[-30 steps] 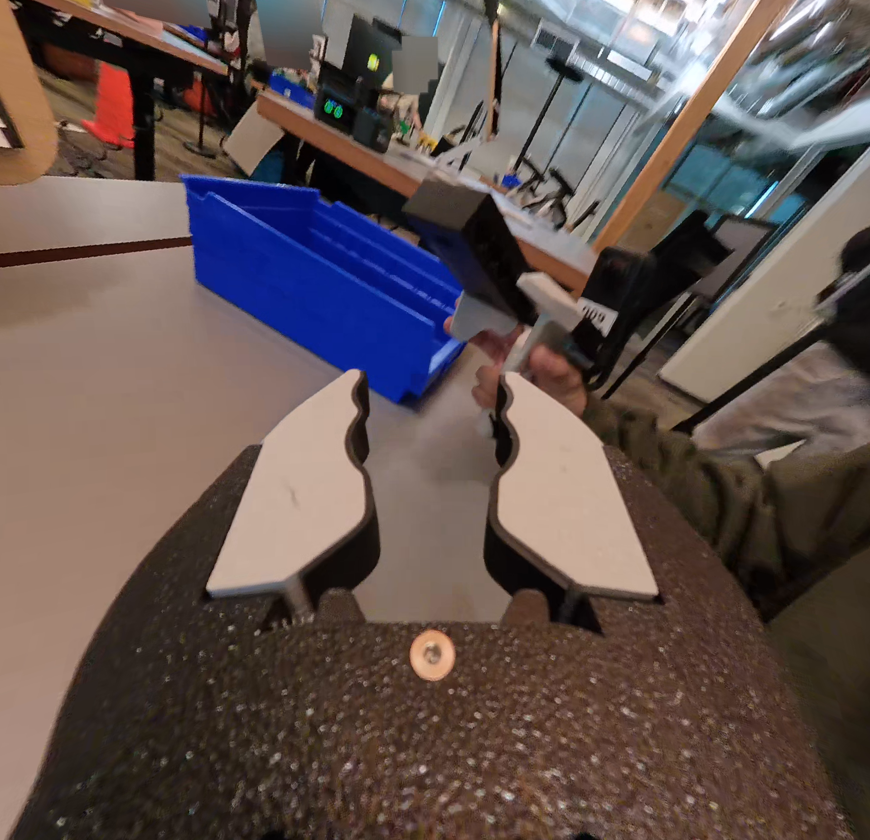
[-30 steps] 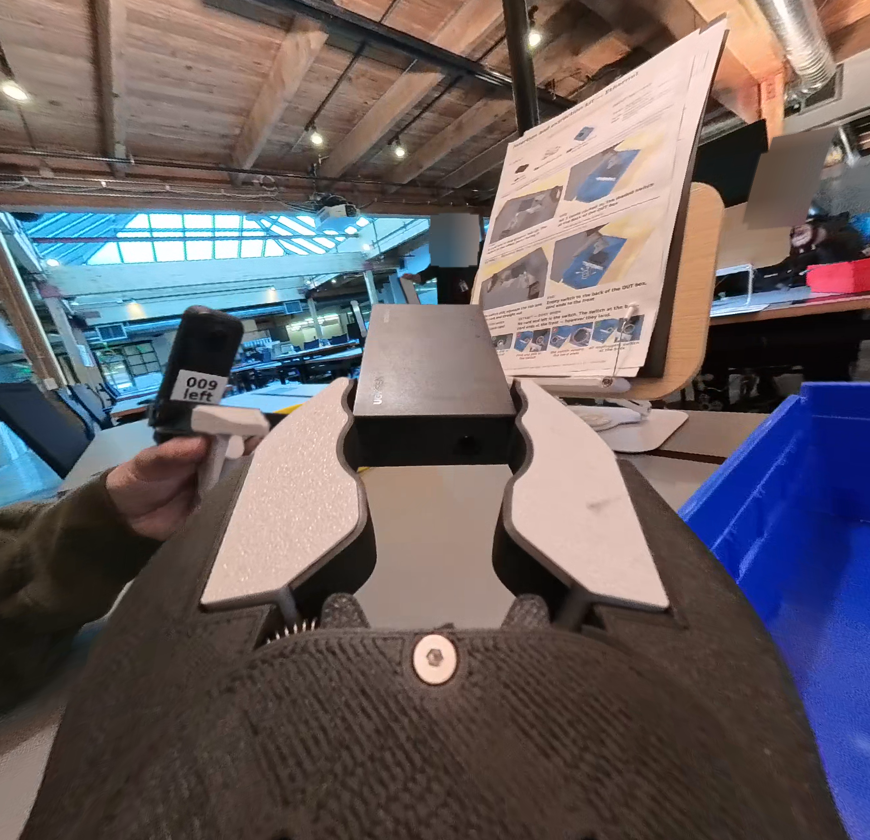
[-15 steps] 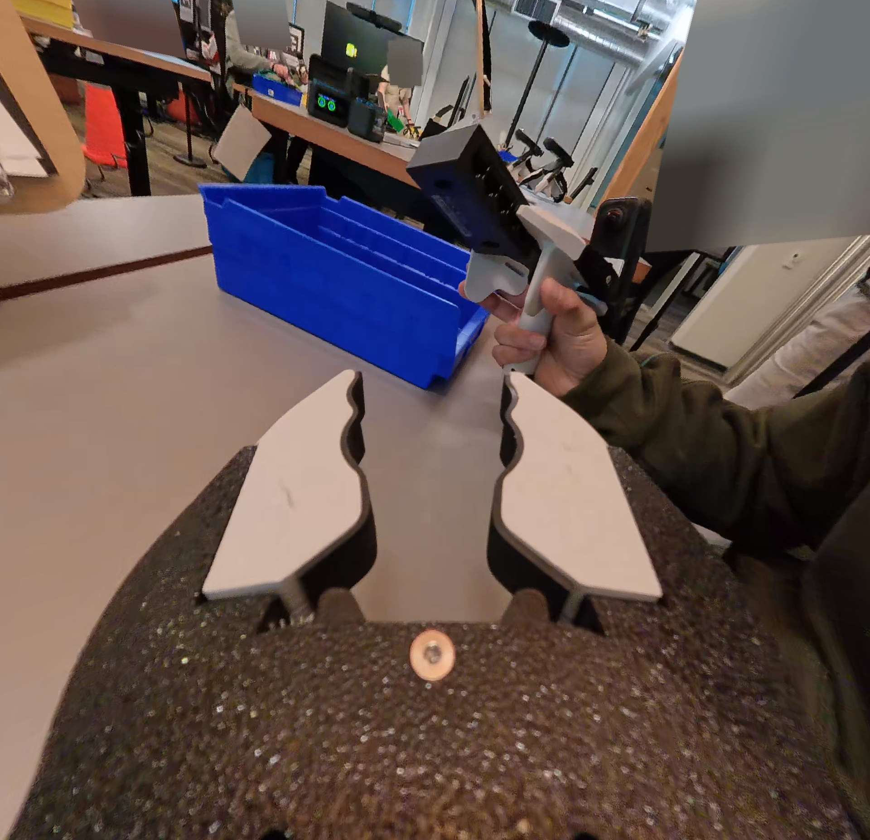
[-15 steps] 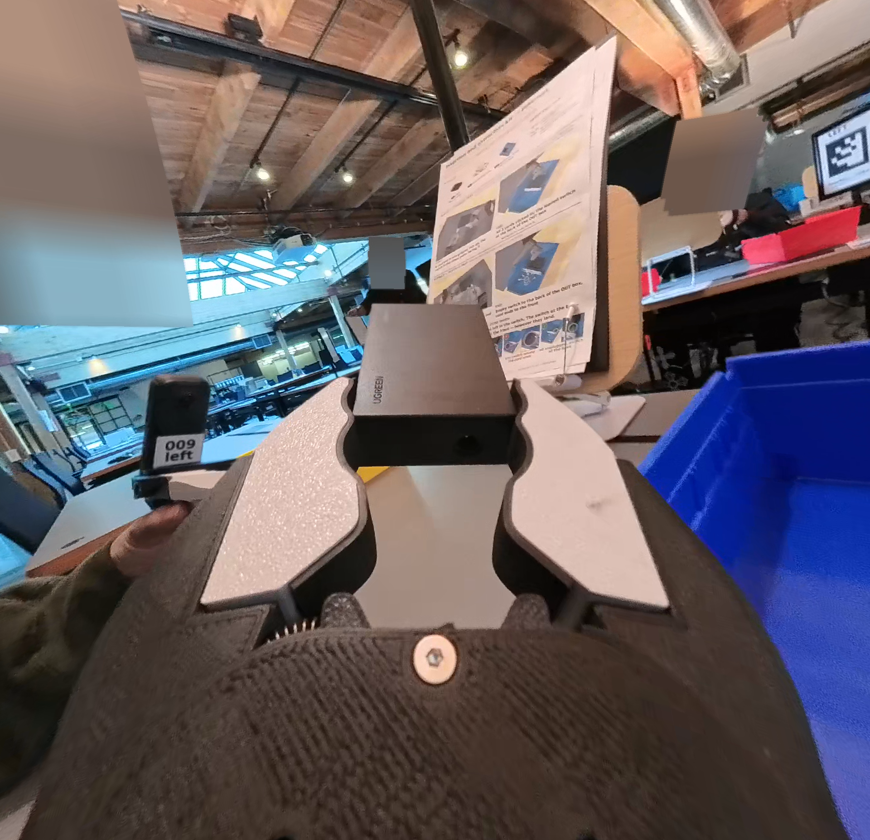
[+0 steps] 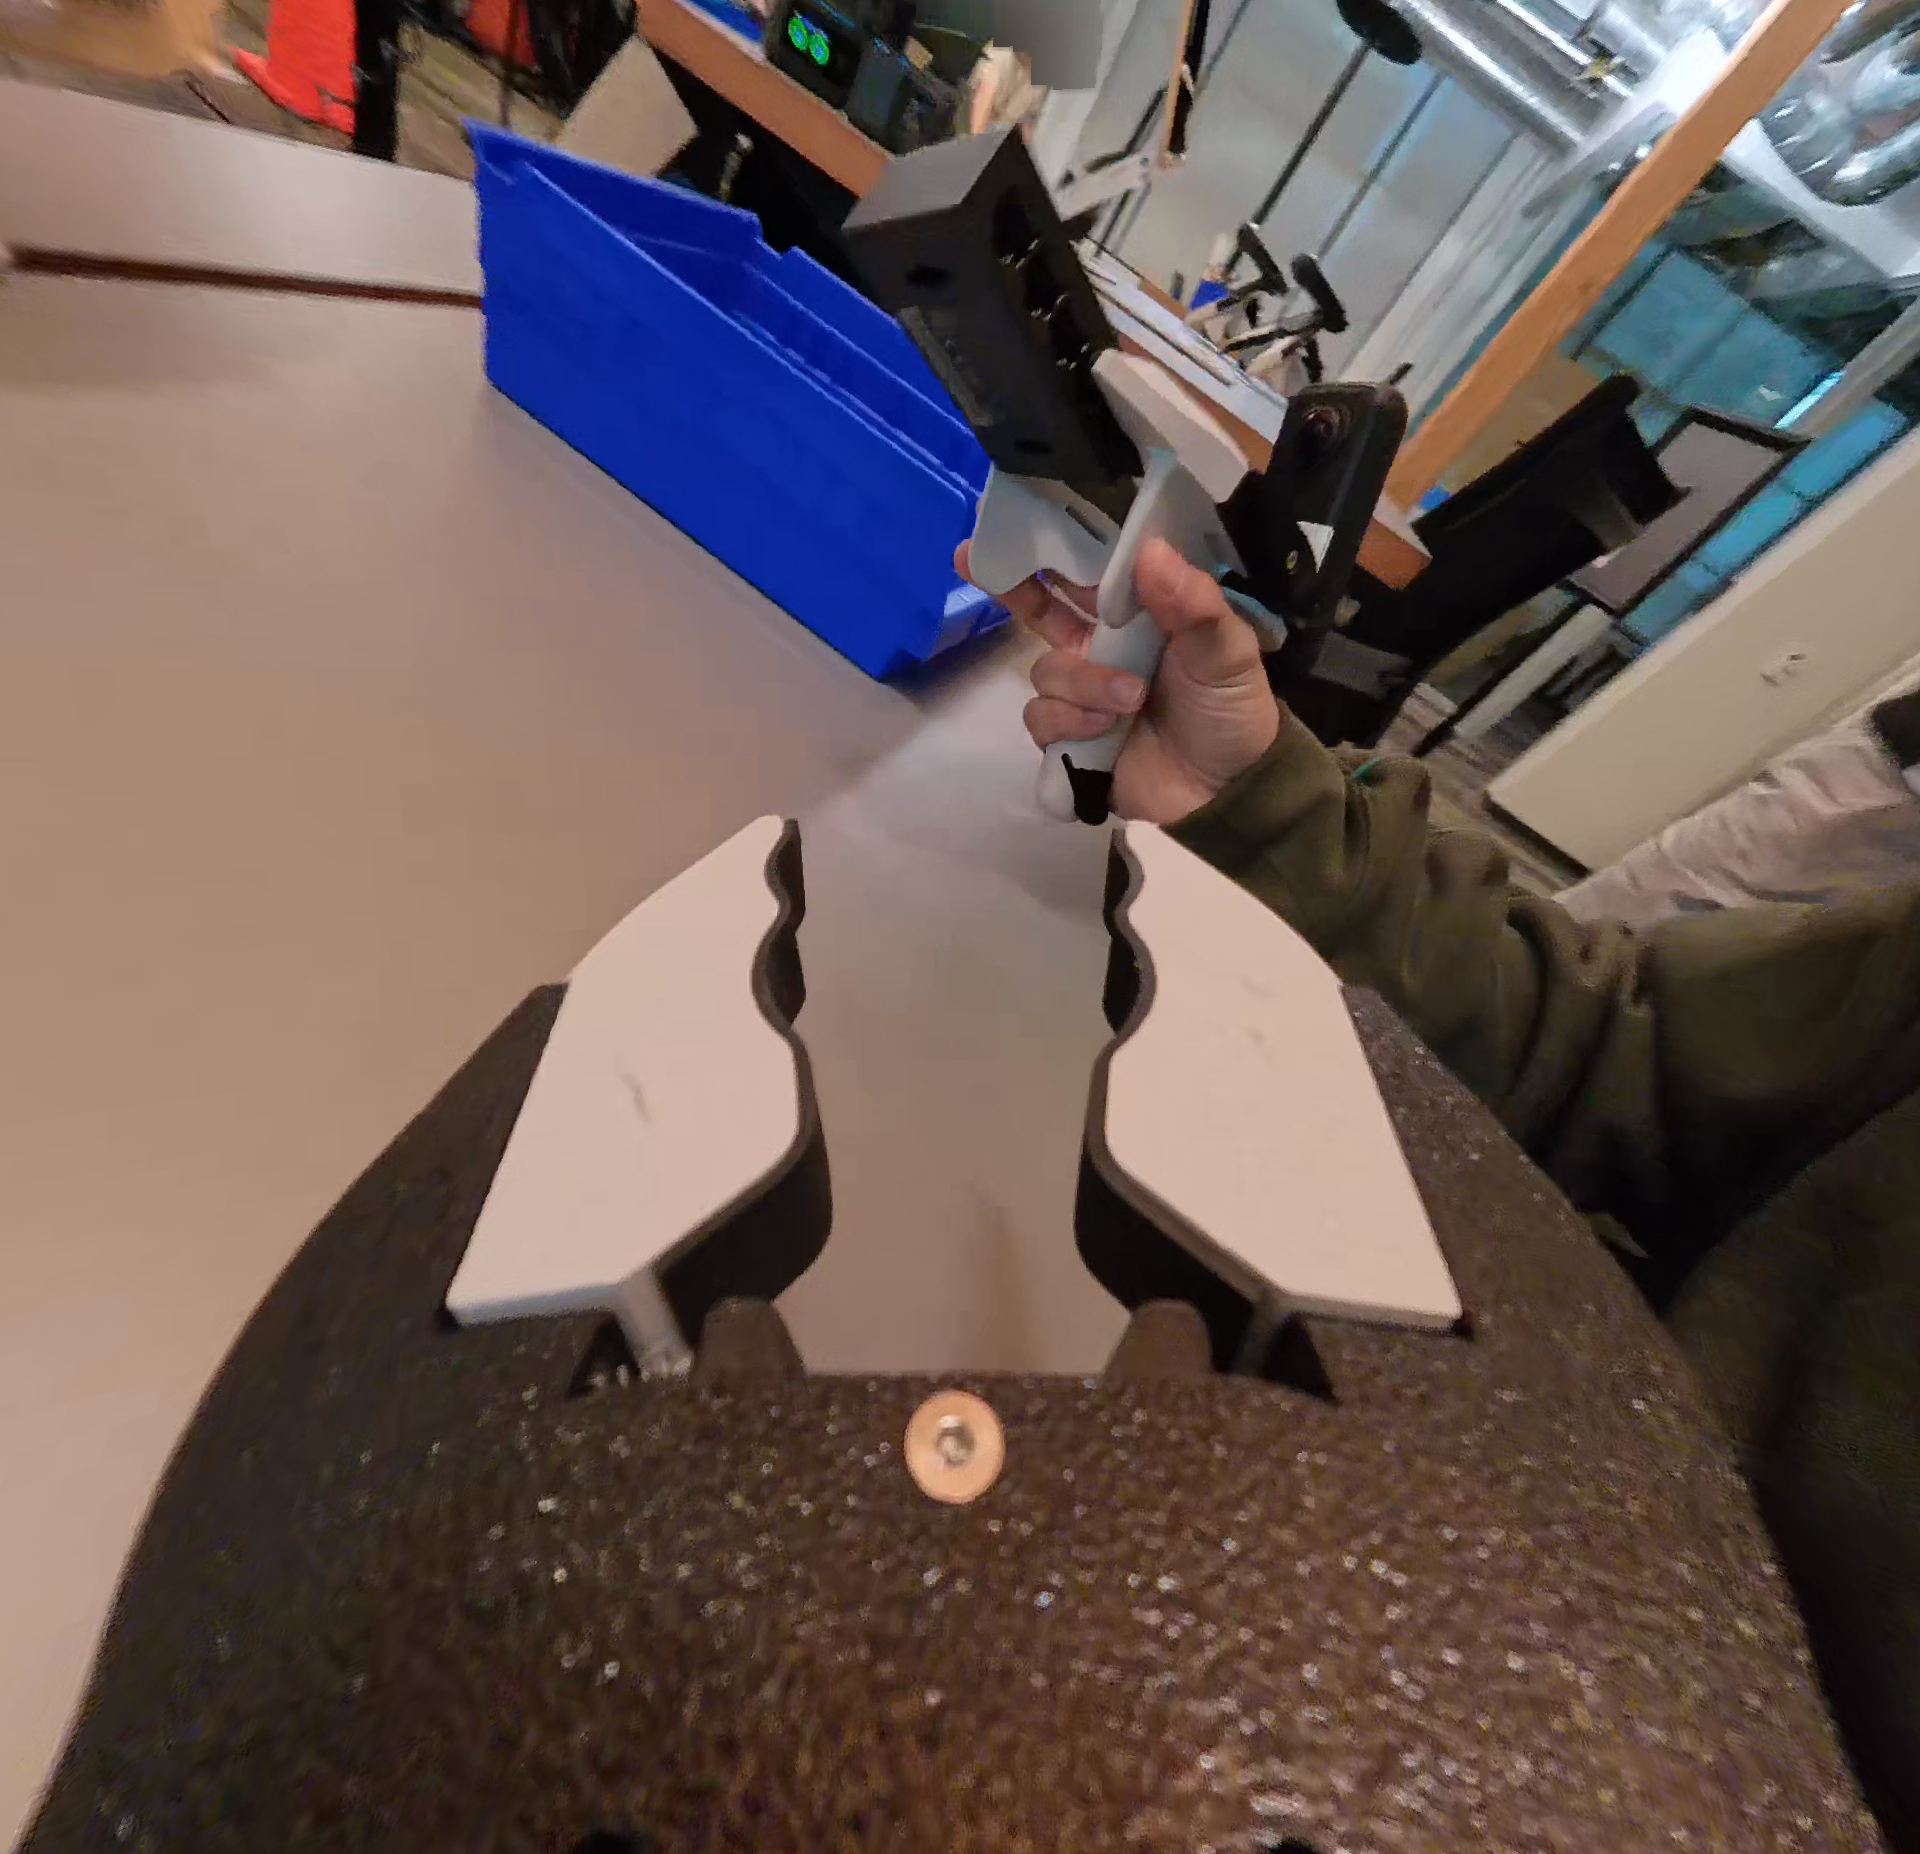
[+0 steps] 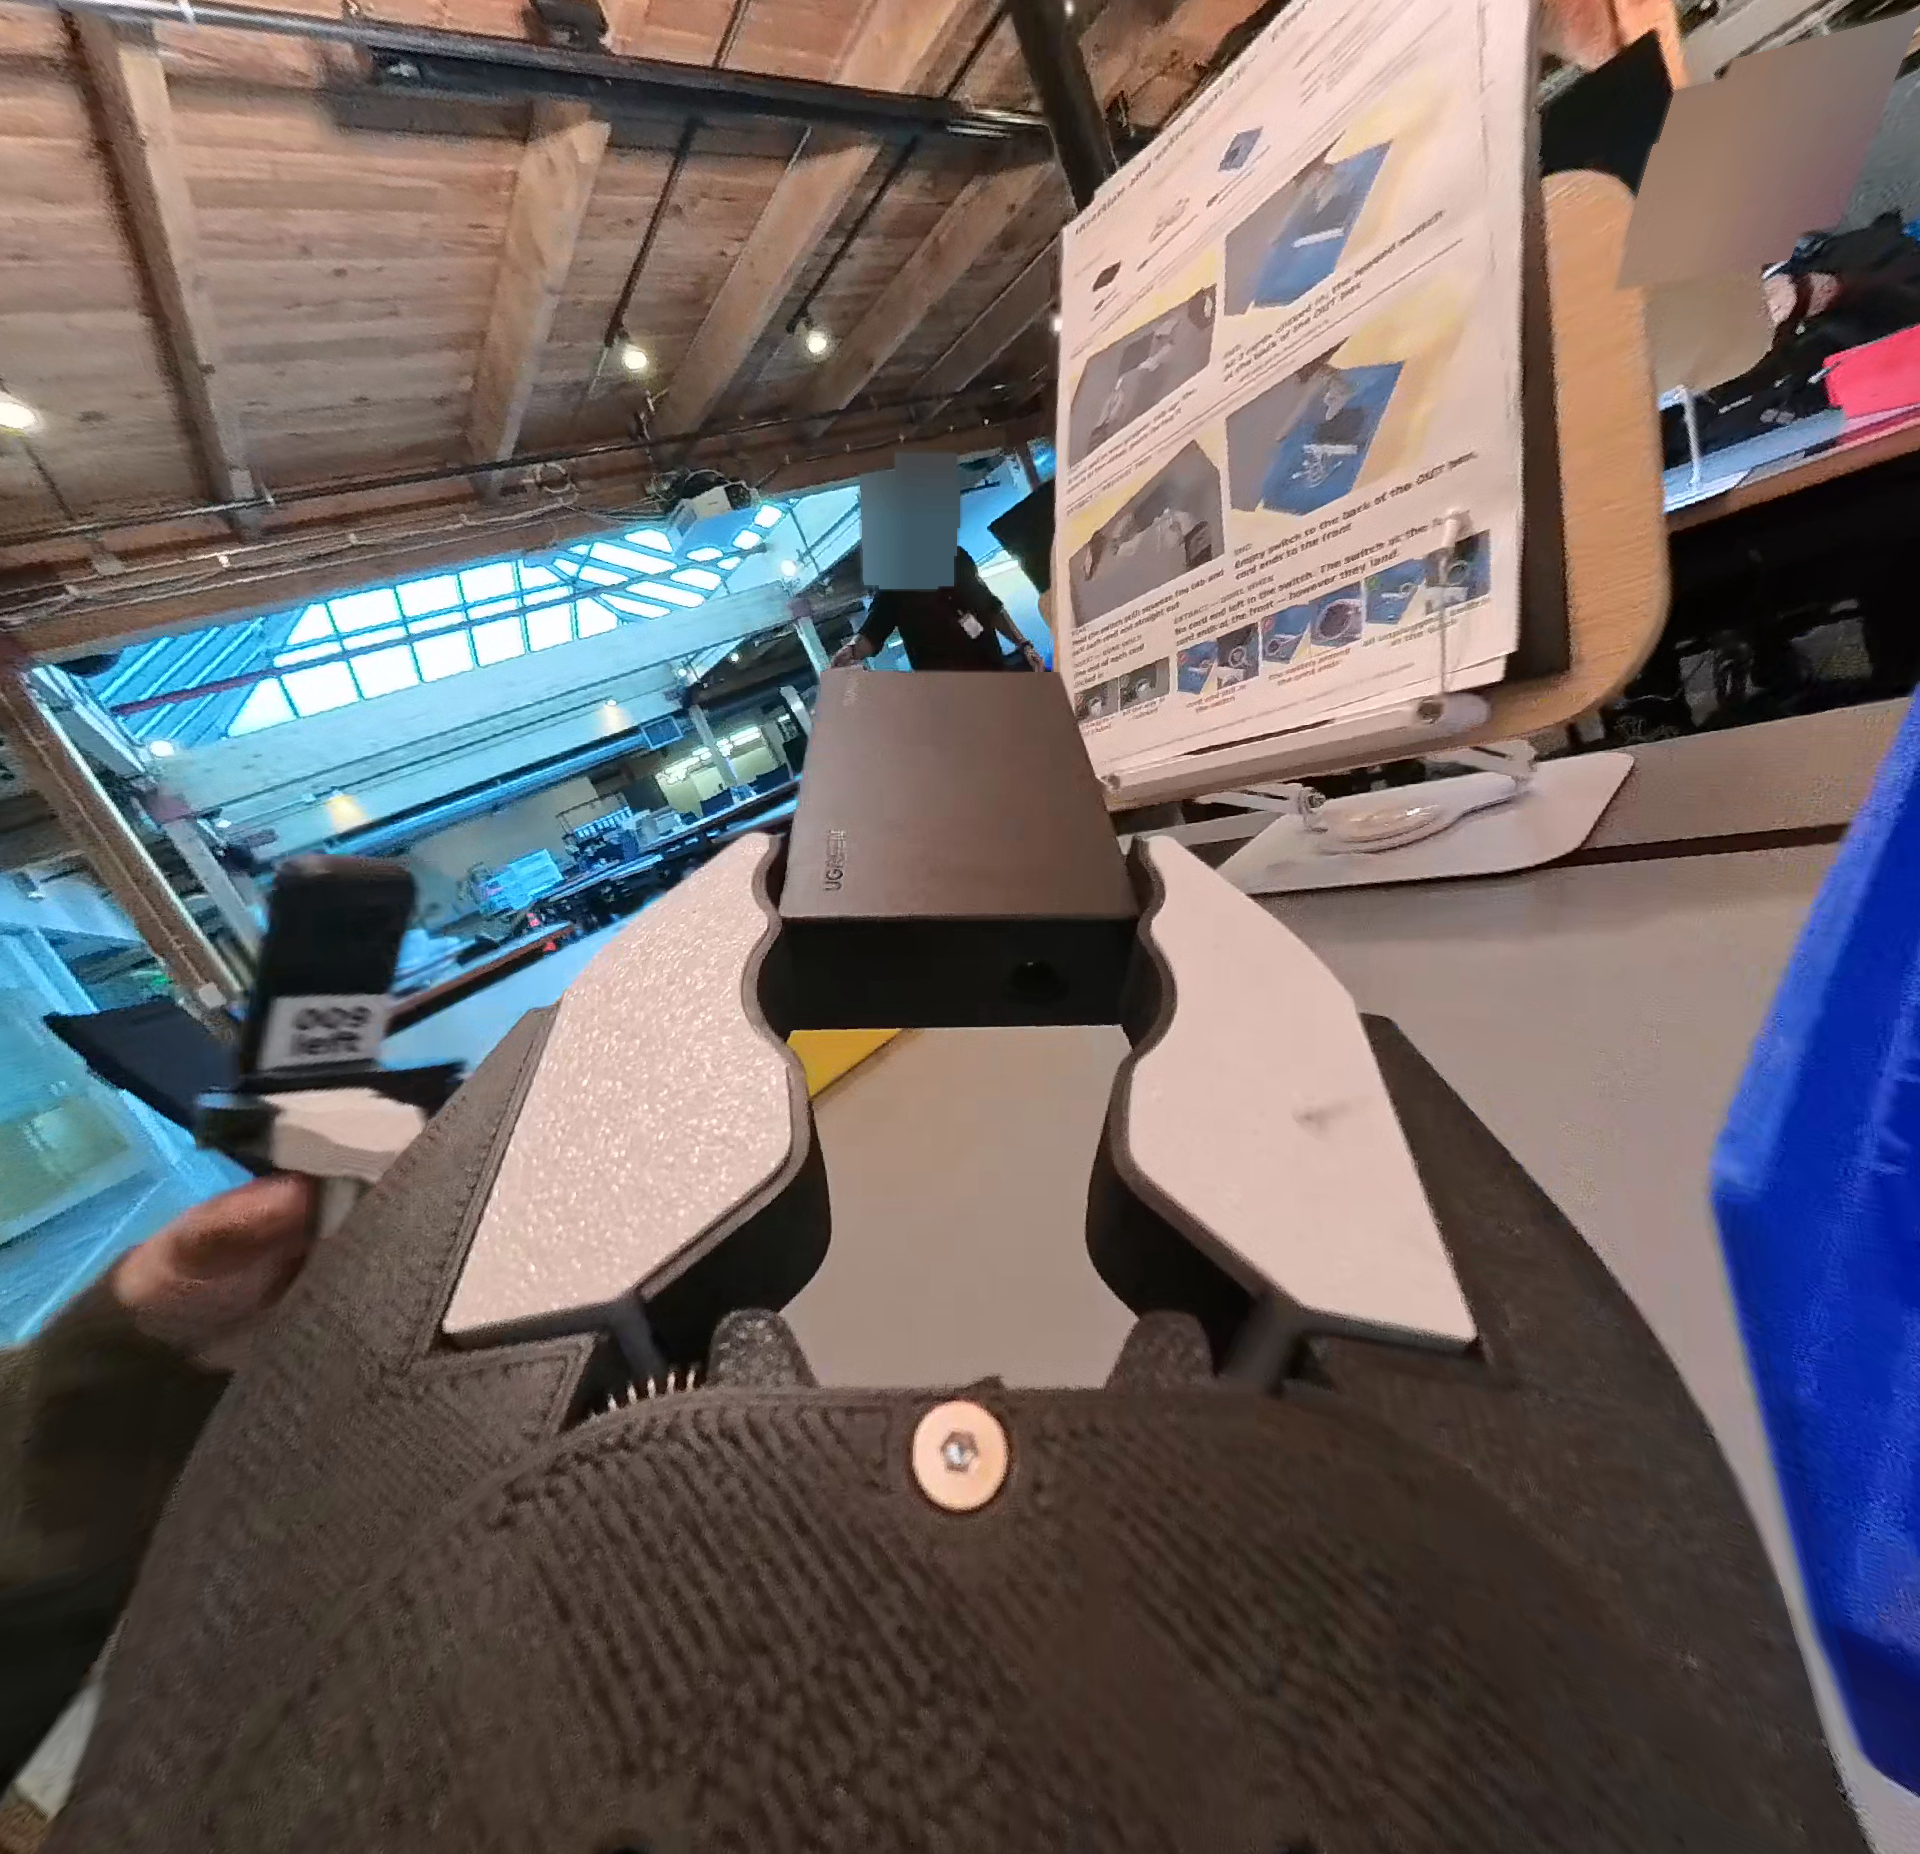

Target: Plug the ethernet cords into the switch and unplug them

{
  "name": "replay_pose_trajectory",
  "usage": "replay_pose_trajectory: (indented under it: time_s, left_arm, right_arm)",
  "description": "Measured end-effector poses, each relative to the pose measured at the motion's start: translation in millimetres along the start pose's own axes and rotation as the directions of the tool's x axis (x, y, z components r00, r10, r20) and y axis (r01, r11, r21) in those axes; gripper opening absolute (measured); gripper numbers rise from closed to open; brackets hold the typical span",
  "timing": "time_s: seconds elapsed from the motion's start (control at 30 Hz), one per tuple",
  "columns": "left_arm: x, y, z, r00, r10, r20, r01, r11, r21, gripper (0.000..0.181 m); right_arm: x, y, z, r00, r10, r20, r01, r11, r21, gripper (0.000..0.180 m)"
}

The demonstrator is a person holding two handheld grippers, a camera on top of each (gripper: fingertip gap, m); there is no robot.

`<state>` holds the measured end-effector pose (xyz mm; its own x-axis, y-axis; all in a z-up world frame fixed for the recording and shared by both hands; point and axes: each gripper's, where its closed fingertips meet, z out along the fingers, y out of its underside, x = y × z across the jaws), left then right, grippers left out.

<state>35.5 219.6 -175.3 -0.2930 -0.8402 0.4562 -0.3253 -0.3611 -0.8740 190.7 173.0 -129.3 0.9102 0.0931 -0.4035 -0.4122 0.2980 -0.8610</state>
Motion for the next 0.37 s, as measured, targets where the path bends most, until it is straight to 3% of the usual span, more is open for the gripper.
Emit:
replay_pose_trajectory:
  time_s: [0.1,0.17,0.23,0.3,0.37]
  left_arm:
    - [-14.2,-8.5,-45.8,0.972,0.083,0.218,-0.083,0.997,-0.009,0.055]
    - [-36.4,-13.7,-88.8,0.899,0.167,0.404,-0.148,0.986,-0.079,0.054]
    - [-65.1,-17.7,-138.7,0.784,0.293,0.547,-0.19,0.952,-0.239,0.052]
    - [-92.7,-21.5,-187.8,0.678,0.386,0.626,-0.134,0.902,-0.411,0.051]
    - [-114.9,-24.2,-221.1,0.64,0.423,0.642,-0.036,0.851,-0.525,0.052]
  right_arm:
    - [-9.2,12.6,11.8,0.998,-0.065,0.007,0.065,0.997,-0.047,0.061]
    - [-18.6,16.2,17.3,0.996,-0.087,0.035,0.09,0.993,-0.073,0.061]
    - [-24.9,13.1,19.0,0.992,-0.122,0.04,0.124,0.99,-0.063,0.061]
    - [-31.5,10.7,19.0,0.988,-0.141,0.067,0.146,0.986,-0.075,0.061]
    - [-34.6,1.5,16.7,0.984,-0.162,0.068,0.166,0.985,-0.05,0.061]
